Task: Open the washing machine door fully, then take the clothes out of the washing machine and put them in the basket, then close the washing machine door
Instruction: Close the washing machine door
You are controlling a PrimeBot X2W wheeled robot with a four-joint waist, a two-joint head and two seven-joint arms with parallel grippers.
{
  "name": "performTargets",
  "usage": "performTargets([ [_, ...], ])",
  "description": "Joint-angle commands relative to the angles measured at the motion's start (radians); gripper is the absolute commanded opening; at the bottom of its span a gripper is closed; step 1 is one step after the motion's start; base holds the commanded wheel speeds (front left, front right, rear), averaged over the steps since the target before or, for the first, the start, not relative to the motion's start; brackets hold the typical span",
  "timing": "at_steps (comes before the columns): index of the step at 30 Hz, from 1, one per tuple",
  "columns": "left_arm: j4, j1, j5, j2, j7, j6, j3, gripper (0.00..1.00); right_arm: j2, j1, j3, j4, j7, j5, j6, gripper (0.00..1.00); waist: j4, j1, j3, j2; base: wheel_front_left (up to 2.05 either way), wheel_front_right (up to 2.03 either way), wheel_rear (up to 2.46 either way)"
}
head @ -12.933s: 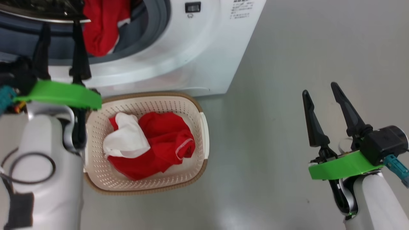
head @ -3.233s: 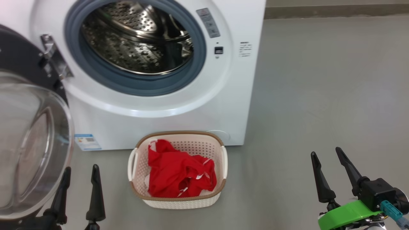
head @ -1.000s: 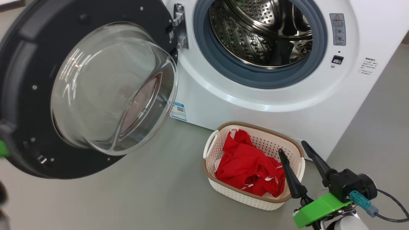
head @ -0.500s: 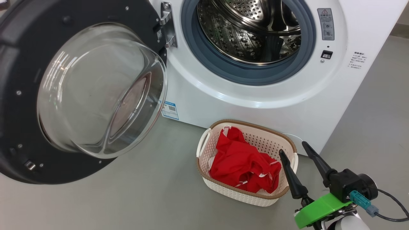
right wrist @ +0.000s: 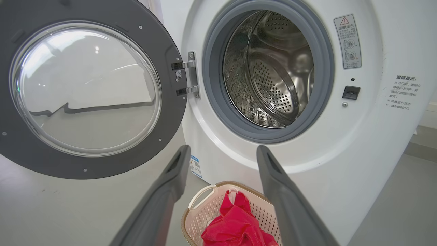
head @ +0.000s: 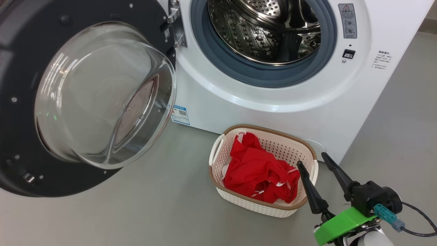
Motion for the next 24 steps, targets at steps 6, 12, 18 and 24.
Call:
performTargets([
  [6,-0.021,-0.001,-0.021,0.044,0.065,-0.045,-0.008,0.00,-0.005,-0.039,0.029,-0.026,-0.006,0.008,0.005,1.00,-0.009,0.0000,-0.001,0.0000,0.00,0.00,0.00],
  [12,-0.053,0.049,-0.063,0.019,0.157,-0.079,-0.003,0.00,-0.004,-0.026,0.029,-0.036,-0.006,0.024,0.005,1.00,-0.014,0.0000,-0.006,0.0000,0.00,0.00,0.00],
  [18,-0.135,0.107,-0.113,-0.027,0.190,-0.112,0.025,0.00,-0.003,-0.024,0.021,-0.045,-0.006,0.026,0.005,1.00,-0.017,0.0000,-0.003,0.0000,0.00,0.00,0.00],
  [24,-0.264,0.158,-0.173,-0.106,0.242,-0.103,0.049,0.00,0.001,-0.025,0.021,-0.053,-0.006,0.034,0.005,1.00,-0.012,0.0000,-0.002,0.0000,0.00,0.00,0.00],
])
